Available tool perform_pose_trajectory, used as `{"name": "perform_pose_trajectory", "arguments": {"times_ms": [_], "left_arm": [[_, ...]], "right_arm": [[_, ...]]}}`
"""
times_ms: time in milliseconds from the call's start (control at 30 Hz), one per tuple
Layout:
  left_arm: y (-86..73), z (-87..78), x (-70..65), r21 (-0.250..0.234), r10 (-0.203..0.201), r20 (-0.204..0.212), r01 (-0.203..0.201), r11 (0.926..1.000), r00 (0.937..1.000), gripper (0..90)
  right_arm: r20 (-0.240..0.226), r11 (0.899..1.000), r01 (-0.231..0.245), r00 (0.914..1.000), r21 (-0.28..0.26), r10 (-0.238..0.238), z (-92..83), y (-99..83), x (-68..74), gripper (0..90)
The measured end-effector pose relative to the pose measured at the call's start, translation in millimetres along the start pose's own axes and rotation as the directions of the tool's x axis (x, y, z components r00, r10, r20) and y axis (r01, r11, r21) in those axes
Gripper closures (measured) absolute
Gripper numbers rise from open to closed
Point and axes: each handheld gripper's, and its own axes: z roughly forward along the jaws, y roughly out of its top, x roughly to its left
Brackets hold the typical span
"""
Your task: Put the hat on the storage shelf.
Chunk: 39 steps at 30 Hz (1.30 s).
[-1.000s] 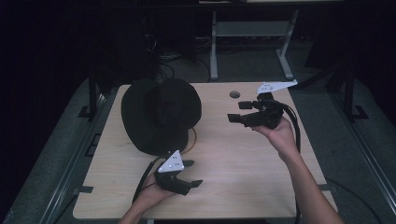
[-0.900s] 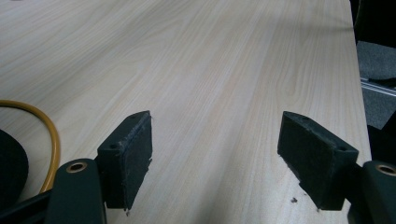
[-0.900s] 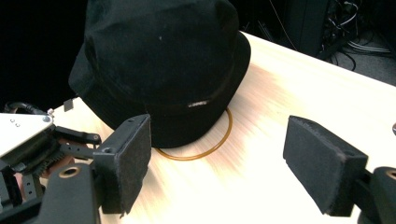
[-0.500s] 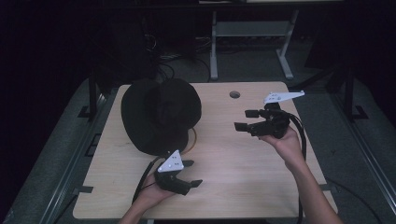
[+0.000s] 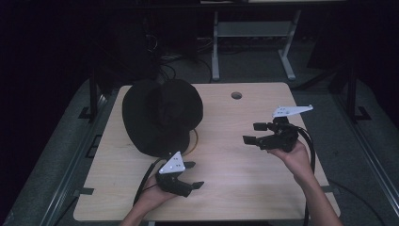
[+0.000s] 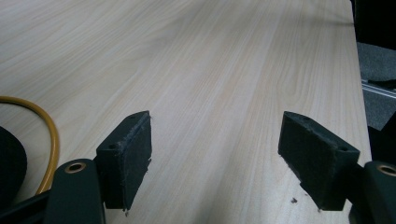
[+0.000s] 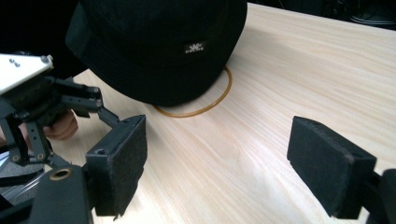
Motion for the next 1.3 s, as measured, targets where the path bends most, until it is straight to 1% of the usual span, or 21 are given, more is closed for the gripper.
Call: {"name": "perform_pose_trajectory", "arguments": {"times_ms": [200,367,433,800,933,1033,1067,1167,1300], "left_arm": [[-0.2,0.1,0.1,-0.002,-0.007,0.001,0.007,1.0,1.0,25.1],[-0.2,-0.3,0.8,0.007,0.0,-0.001,0.0,1.0,1.0,24.5],[-0.2,-0.6,0.4,0.007,-0.007,-0.004,0.007,0.9999,1.0,24.1],[-0.2,-0.9,0.9,0.006,-0.022,-0.014,0.023,0.9997,0.9996,20.6],[-0.3,-1.0,1.0,0.007,-0.024,-0.016,0.024,0.9997,0.9996,20.2],[-0.4,-0.9,0.9,0.007,-0.025,-0.016,0.025,0.9997,0.9996,20.1],[-0.3,-0.9,1.0,0.006,-0.024,-0.016,0.024,0.9997,0.9996,20.1],[-0.3,-0.8,1.1,0.006,-0.025,-0.015,0.025,0.9997,0.9996,20.1],[-0.3,-0.4,1.3,0.008,-0.026,-0.012,0.026,0.9996,0.9996,20.1]], "right_arm": [[0.004,1.0,-0.016,0.9999,0.004,0.016,-5.4,-13.5,-1.4,18.6],[0.014,1.0,-0.026,0.9996,0.006,0.026,-8.4,-23.3,-3.6,17.0],[0.013,0.999,-0.036,0.9993,0.007,0.035,-9.6,-27.8,-4.0,16.8],[0.024,0.999,-0.049,0.9985,0.016,0.049,-16.6,-46.2,-4.7,15.8],[0.029,0.999,-0.047,0.9985,0.019,0.047,-19.5,-52.4,-4.8,15.9],[0.032,0.998,-0.056,0.998,0.021,0.055,-22.6,-57.4,-4.0,15.9],[0.032,0.999,-0.05,0.9983,0.02,0.049,-23.4,-58.7,-4.2,15.9],[0.034,0.998,-0.057,0.9978,0.025,0.056,-27.0,-64.3,-2.5,15.9],[0.019,0.998,-0.067,0.9976,0.018,0.066,-31.9,-75.1,-0.6,15.9]]}}
